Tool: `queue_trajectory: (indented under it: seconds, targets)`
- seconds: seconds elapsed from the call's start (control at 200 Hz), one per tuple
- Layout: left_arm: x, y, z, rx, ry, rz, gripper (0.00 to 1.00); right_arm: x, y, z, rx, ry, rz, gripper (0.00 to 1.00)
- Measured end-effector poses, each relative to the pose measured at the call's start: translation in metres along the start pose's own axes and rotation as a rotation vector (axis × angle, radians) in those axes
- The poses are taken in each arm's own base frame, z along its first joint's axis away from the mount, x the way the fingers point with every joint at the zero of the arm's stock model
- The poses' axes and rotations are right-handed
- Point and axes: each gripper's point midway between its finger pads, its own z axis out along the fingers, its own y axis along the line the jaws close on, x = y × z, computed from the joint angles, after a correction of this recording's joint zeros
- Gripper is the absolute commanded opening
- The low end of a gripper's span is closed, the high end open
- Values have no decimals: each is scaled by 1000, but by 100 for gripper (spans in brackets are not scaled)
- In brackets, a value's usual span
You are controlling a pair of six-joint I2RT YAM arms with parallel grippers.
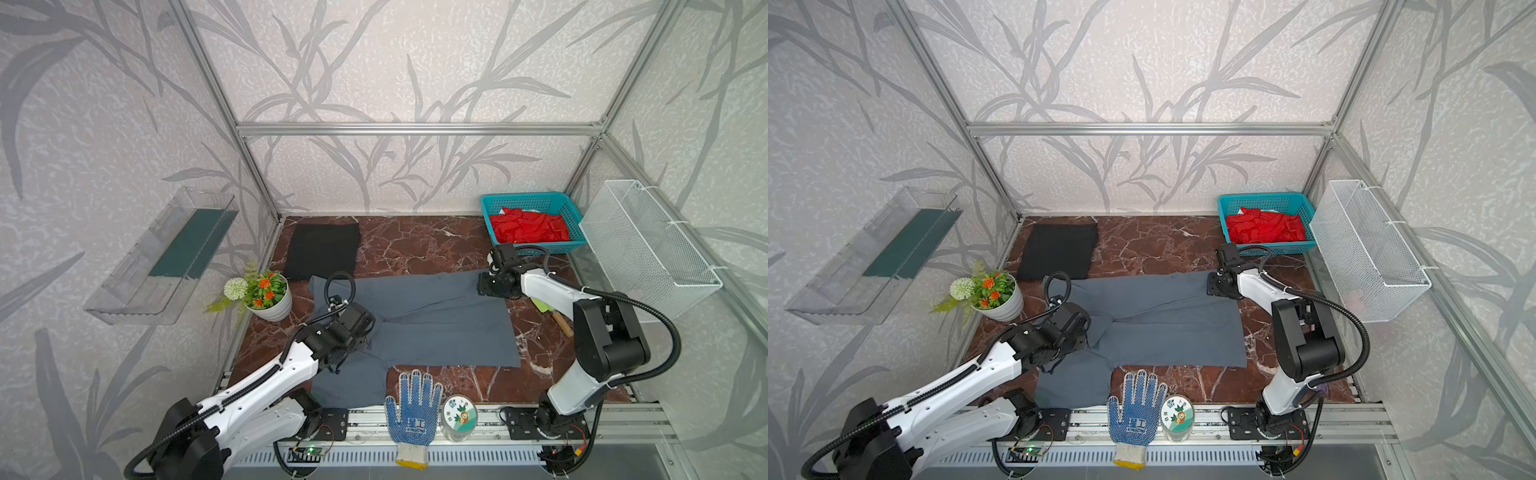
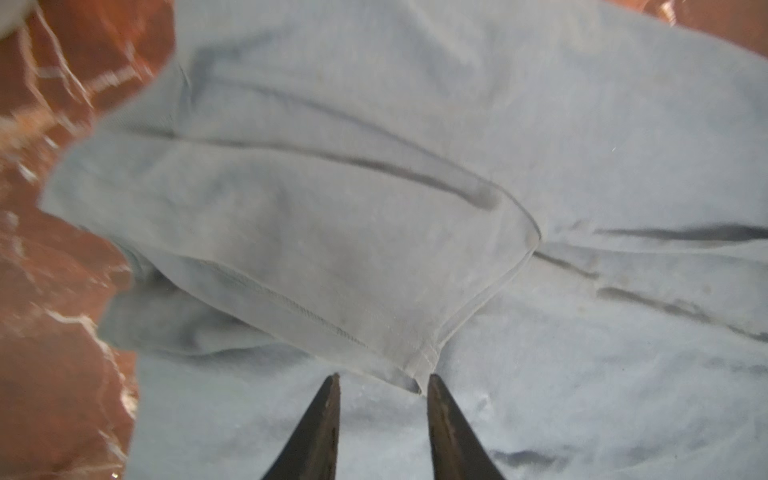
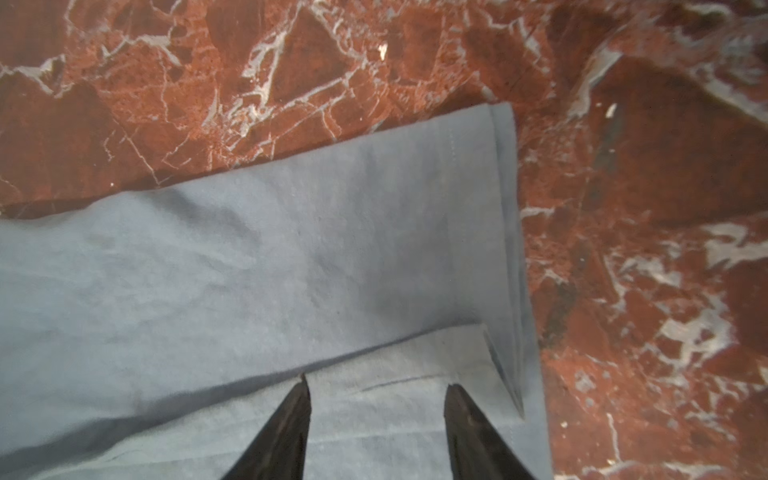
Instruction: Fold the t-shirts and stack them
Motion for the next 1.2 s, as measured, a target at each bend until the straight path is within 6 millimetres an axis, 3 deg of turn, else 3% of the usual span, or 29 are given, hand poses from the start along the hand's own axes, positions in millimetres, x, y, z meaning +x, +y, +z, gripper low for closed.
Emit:
queue_trajectory:
  seconds: [0.165, 0.27, 0.475, 0.715, 0.88, 1.035, 1.205]
  targets:
    - [-32, -13, -1, -34, -43, 21, 41, 5, -2, 14, 14, 37, 1, 53]
    - [-43, -28, 9, -63, -24, 60, 42, 9, -4, 21, 20, 55, 1, 53]
    - [-36, -50, 34, -76, 64, 128, 43, 12, -5, 24, 25, 68, 0, 52]
    - [-27, -67, 48, -29, 125, 171, 43, 23, -12, 20, 48, 81, 0, 51]
    - [-35, -111, 65, 56, 158, 213, 43, 43, -22, 1, 74, 93, 0, 51]
    - [-47, -167, 89, 139, 176, 261, 43, 43, -26, -23, 81, 41, -1, 52]
    - [-29, -215, 118, 186, 227, 338, 43, 32, -23, -50, 63, -33, 0, 52]
